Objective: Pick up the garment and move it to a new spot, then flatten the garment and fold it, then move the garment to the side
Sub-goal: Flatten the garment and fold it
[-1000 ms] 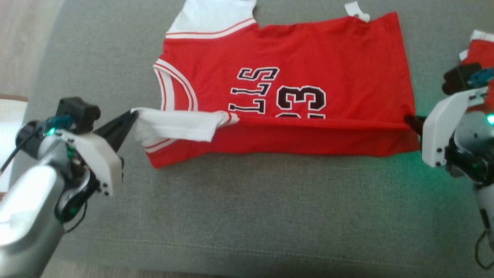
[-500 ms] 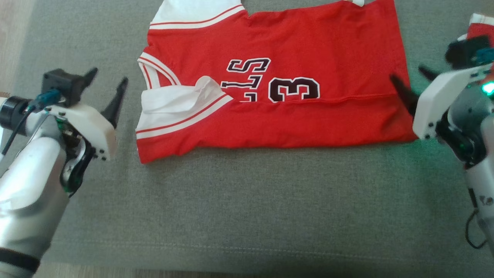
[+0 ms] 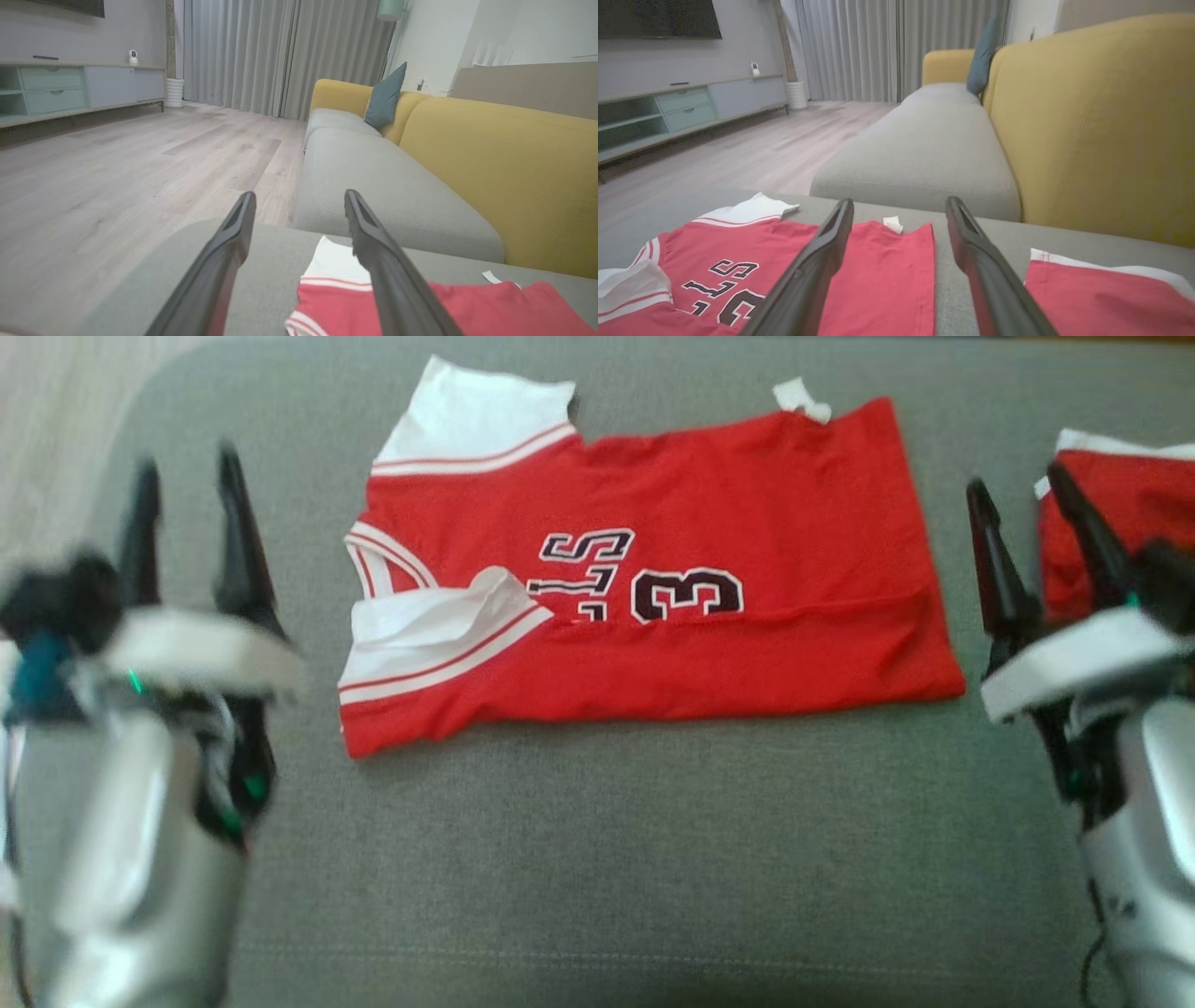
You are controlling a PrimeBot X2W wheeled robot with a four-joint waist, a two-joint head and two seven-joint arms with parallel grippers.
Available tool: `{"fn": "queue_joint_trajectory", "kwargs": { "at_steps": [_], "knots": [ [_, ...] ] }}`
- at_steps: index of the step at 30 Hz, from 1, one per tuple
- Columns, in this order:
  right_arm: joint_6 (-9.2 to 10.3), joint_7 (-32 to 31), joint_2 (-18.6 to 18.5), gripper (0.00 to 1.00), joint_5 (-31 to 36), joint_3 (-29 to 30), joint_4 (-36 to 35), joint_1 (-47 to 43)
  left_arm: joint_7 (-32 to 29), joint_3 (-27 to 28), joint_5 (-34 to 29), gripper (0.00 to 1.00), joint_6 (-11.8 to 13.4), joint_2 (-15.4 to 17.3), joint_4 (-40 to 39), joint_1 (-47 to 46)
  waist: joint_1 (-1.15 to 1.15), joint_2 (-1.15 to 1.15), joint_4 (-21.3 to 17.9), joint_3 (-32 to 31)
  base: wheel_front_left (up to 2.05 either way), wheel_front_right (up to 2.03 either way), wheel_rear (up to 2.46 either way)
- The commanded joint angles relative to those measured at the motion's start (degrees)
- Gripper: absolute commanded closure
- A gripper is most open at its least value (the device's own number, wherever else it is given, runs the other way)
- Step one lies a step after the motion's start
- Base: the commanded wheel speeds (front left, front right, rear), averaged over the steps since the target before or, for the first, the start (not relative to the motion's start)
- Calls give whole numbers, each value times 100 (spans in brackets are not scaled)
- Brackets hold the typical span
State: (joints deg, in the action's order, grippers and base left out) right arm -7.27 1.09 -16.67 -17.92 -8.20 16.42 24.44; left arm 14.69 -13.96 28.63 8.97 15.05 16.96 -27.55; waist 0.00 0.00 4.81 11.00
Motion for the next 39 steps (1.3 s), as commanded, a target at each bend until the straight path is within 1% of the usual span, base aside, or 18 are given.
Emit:
{"fn": "queue_joint_trajectory", "kwargs": {
  "at_steps": [1, 5, 8, 10, 14, 17, 21, 24, 26, 30, 31, 32, 35, 39],
  "knots": [
    [-22, 293, 109, 0, 214, 88, -268, -101, 29, 385, -143, 0, 49, 13, -288, 211, 0, 0, -43, -198, 0, 0, 0],
    [-22, 806, 555, 0, 627, 423, -427, -578, 29, 686, -471, 0, -100, -443, -681, 844, 0, 0, -42, -392, 0, 0, 0],
    [-22, 1001, 865, 0, 841, 592, -600, -936, 29, 777, -754, 0, -294, -734, -932, 1258, 0, 0, -46, -491, 0, 0, 0],
    [-22, 1065, 999, 0, 956, 654, -693, -1163, 30, 772, -897, 0, -427, -890, -1001, 1506, 0, 0, -49, -530, 0, 0, 0],
    [-22, 1127, 1160, 0, 1051, 764, -764, -1463, 30, 731, -1074, 0, -554, -1043, -933, 1763, 0, 0, -45, -565, 0, 0, 0],
    [-22, 1176, 1256, 0, 1162, 772, -833, -1654, 30, 698, -1214, 0, -590, -1124, -775, 1879, 0, 0, -53, -561, 0, 0, 0],
    [-22, 1179, 1322, 0, 1233, 768, -905, -1700, 30, 726, -1335, 0, -550, -1166, -475, 1819, 0, 0, -84, -520, 0, 0, 0],
    [-22, 1129, 1344, 0, 1255, 763, -983, -1641, 24, 631, -1480, 0, -552, -1151, -11, 1703, 0, 0, -125, -459, 0, 0, 0],
    [-22, 1099, 1353, 0, 1267, 752, -1035, -1598, -107, 497, -1582, 0, -594, -1102, 382, 1602, 0, 0, -158, -401, 0, 0, 0],
    [-22, 1060, 1364, 0, 1297, 766, -1116, -1529, -391, 355, -1718, 0, -583, -1019, 976, 1372, 0, 0, -218, -244, 0, 0, 0],
    [-22, 1050, 1366, 0, 1308, 770, -1129, -1518, -453, 330, -1764, 0, -563, -979, 1108, 1315, 0, 0, -232, -204, 0, 0, 0],
    [-22, 1039, 1369, 0, 1324, 767, -1154, -1496, -519, 316, -1856, 0, -479, -892, 1338, 1194, 0, 0, -265, -126, 0, 0, 0],
    [-22, 1034, 1373, 0, 1341, 767, -1172, -1464, -504, 385, -1938, 0, -275, -781, 1588, 1034, 0, 0, -321, -32, 0, 0, 0],
    [-22, 1033, 1376, 0, 1350, 776, -1194, -1421, -517, 452, -1947, 0, -165, -667, 1864, 874, 0, 0, -383, 70, 0, 0, 0]
  ]
}}
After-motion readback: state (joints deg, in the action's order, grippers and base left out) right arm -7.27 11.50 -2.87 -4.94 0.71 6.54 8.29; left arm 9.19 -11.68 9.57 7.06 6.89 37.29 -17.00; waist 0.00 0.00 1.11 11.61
